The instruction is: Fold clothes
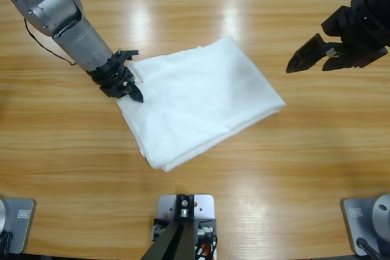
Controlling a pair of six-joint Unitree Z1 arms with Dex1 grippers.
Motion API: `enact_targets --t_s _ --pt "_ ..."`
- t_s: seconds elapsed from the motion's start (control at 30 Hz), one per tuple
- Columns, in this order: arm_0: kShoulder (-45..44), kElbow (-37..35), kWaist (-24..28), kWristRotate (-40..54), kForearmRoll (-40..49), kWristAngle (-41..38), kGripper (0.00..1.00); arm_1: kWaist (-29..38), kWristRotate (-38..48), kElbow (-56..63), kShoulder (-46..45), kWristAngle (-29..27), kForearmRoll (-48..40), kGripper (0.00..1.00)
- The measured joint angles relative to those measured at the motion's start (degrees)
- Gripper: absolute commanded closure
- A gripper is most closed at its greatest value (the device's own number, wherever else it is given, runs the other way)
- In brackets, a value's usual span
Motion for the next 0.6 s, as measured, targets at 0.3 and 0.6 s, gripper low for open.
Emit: enact_targets --t_s 0.3,0.6 --pt "-1.6 0.0 1.1 0.0 0.0 -0.1 1.000 0.0 -0.1 0.4 0.0 0.0 -0.3 0.405" --pt "-7.7 -2.8 4.9 0.0 1.0 -0.1 1.000 0.0 -0.1 0.5 0.0 0.0 -0.6 0.405"
